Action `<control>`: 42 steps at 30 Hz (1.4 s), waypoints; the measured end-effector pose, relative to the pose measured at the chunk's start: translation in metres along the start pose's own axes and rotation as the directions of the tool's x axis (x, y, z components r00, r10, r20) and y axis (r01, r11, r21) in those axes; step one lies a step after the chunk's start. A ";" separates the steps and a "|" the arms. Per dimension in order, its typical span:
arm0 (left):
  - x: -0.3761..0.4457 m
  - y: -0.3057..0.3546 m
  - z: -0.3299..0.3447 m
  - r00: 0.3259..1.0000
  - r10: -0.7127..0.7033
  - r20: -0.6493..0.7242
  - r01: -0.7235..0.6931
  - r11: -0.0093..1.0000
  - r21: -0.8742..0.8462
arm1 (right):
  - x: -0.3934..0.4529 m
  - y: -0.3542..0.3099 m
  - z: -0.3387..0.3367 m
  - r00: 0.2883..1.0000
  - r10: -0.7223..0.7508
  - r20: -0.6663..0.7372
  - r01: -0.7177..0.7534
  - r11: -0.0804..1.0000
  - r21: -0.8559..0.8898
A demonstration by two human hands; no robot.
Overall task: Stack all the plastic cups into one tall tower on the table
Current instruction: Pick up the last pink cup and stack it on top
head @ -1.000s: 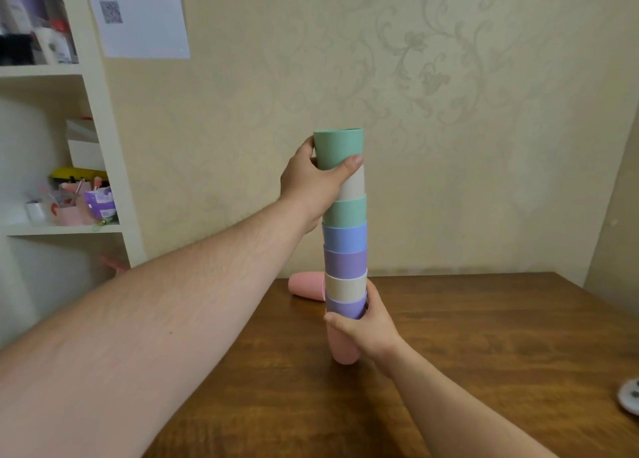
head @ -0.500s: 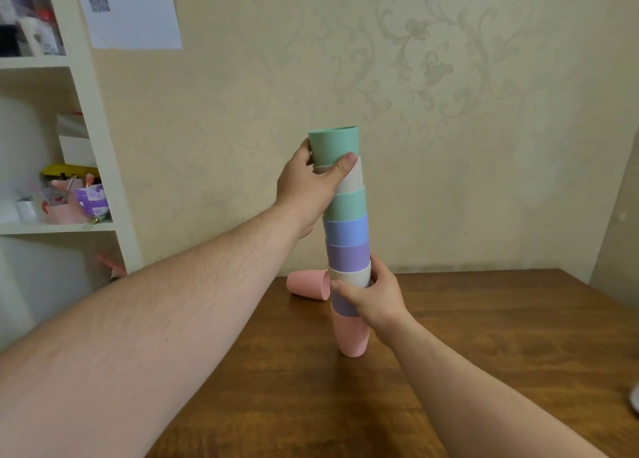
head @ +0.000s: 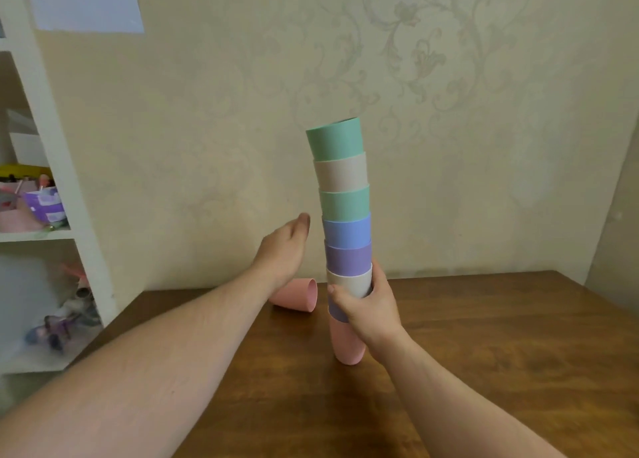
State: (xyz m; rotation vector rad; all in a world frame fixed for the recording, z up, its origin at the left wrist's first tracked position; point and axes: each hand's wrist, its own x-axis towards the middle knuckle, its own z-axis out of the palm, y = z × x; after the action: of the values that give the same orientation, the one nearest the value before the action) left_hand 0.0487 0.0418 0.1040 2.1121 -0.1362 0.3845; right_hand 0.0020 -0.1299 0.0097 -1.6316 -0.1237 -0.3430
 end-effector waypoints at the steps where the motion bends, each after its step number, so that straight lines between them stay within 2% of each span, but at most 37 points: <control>1: 0.000 -0.017 0.003 1.000 -0.021 0.011 0.020 0.998 0.062 | 0.000 0.001 0.000 1.000 -0.008 0.000 0.008 1.000 -0.008; 4: 0.006 -0.065 0.013 0.997 -0.059 0.044 0.040 0.936 0.350 | 0.000 0.005 -0.001 1.000 -0.031 0.001 0.031 0.999 -0.032; 6: 0.011 -0.090 0.022 0.980 -0.128 0.155 0.018 0.824 0.566 | 0.001 0.008 -0.002 0.999 -0.037 0.000 0.037 0.999 -0.034; 8: 0.012 -0.102 0.032 0.944 -0.176 0.278 -0.060 0.740 0.670 | 0.002 0.010 -0.003 0.999 -0.039 -0.007 0.039 0.998 -0.039; 12: 0.010 -0.105 0.043 0.897 -0.233 0.376 -0.115 0.698 0.707 | 0.005 0.016 -0.002 0.999 -0.044 -0.017 0.043 0.997 -0.057; 16: 0.015 -0.107 0.047 0.914 -0.231 0.334 -0.094 0.682 0.726 | 0.005 0.017 0.000 0.999 -0.027 -0.026 0.025 0.997 -0.073; 21: 0.012 -0.122 0.046 0.957 -0.134 0.255 -0.127 0.599 0.790 | 0.009 0.019 0.002 0.999 -0.016 -0.036 0.014 0.997 -0.076; 23: 0.008 -0.124 0.045 0.959 -0.158 0.236 -0.096 0.602 0.792 | 0.011 0.023 0.002 0.999 -0.004 -0.040 0.001 0.997 -0.078; 29: -0.011 -0.114 0.032 0.934 -0.274 0.231 0.023 0.689 0.724 | 0.009 0.017 0.005 0.998 0.023 -0.057 -0.027 0.996 -0.082; 32: -0.021 -0.100 0.012 0.937 -0.286 0.199 0.111 0.787 0.607 | 0.004 0.009 0.003 0.997 0.046 -0.057 -0.050 0.996 -0.076; 36: -0.020 -0.074 -0.026 0.979 -0.194 0.070 0.155 0.917 0.369 | -0.009 0.005 0.008 0.997 0.058 -0.040 -0.061 0.995 -0.078; 38: -0.018 -0.055 -0.046 0.987 -0.162 -0.009 0.161 0.968 0.192 | -0.018 0.000 0.012 0.998 0.056 -0.026 -0.058 0.995 -0.077; 42: -0.019 -0.002 -0.086 0.973 -0.115 -0.199 0.075 0.977 -0.201 | -0.033 -0.004 0.023 0.999 0.041 0.008 -0.040 0.997 -0.068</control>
State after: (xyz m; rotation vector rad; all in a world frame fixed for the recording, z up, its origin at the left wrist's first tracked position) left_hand 0.0127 0.1142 0.1394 1.8673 0.0500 0.5131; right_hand -0.0276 -0.1031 0.0026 -1.7004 -0.0865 -0.3117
